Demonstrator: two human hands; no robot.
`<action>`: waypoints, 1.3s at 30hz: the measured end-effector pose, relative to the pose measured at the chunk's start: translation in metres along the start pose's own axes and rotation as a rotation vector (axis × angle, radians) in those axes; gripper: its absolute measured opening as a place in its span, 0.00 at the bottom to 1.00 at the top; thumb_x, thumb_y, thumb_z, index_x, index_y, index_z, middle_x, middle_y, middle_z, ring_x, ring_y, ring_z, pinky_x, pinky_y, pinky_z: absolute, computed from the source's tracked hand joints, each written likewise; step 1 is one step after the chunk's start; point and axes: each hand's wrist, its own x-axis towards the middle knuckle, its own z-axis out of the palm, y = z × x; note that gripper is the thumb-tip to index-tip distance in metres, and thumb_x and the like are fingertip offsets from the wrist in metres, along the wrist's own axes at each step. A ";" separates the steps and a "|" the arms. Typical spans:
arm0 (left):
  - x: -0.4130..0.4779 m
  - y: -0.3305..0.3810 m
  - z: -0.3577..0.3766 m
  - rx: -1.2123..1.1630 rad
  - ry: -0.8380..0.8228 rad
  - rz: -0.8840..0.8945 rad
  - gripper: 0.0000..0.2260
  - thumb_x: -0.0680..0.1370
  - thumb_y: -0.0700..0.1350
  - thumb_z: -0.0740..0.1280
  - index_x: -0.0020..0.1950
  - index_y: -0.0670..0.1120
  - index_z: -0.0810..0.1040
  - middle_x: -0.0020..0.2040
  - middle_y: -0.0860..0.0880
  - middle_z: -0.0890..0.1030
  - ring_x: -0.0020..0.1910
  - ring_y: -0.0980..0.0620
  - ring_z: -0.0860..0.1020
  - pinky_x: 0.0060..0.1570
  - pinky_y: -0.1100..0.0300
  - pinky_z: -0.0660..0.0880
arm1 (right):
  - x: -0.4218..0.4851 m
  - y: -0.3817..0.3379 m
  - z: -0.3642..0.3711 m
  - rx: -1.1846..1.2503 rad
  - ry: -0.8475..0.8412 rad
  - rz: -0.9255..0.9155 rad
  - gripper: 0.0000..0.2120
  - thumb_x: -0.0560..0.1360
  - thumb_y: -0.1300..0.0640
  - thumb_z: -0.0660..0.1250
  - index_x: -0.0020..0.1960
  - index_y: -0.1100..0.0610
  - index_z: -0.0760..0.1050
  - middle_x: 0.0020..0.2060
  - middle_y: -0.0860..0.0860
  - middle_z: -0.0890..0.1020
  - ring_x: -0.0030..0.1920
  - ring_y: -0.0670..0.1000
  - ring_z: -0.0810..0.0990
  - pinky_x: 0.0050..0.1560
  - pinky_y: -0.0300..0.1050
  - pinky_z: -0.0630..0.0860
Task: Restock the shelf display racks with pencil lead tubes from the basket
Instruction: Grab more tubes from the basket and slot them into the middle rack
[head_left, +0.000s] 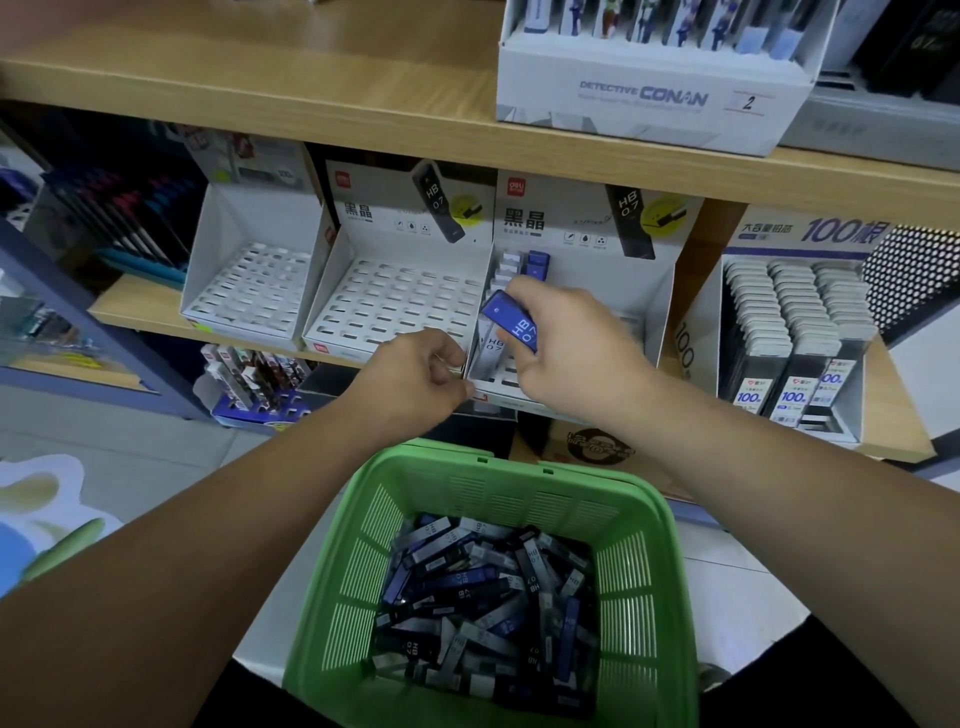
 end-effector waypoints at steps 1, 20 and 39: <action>-0.001 0.000 0.000 0.006 -0.001 0.000 0.10 0.75 0.49 0.77 0.52 0.53 0.78 0.44 0.49 0.84 0.43 0.50 0.82 0.43 0.59 0.77 | 0.000 -0.003 -0.001 -0.024 0.003 -0.013 0.14 0.75 0.61 0.69 0.48 0.48 0.65 0.39 0.48 0.72 0.41 0.56 0.71 0.38 0.49 0.68; -0.017 0.033 -0.019 0.171 0.074 -0.032 0.05 0.76 0.47 0.73 0.42 0.50 0.79 0.36 0.53 0.83 0.37 0.51 0.83 0.36 0.59 0.78 | -0.002 0.008 -0.003 0.947 0.038 0.468 0.04 0.81 0.60 0.70 0.55 0.55 0.80 0.38 0.51 0.80 0.29 0.45 0.75 0.34 0.42 0.74; -0.048 0.104 0.016 -0.524 -0.187 -0.127 0.05 0.80 0.41 0.72 0.53 0.39 0.81 0.44 0.40 0.86 0.41 0.48 0.85 0.46 0.53 0.85 | -0.025 0.042 -0.038 1.144 0.022 0.513 0.07 0.84 0.59 0.64 0.58 0.59 0.79 0.50 0.62 0.87 0.48 0.59 0.87 0.43 0.52 0.86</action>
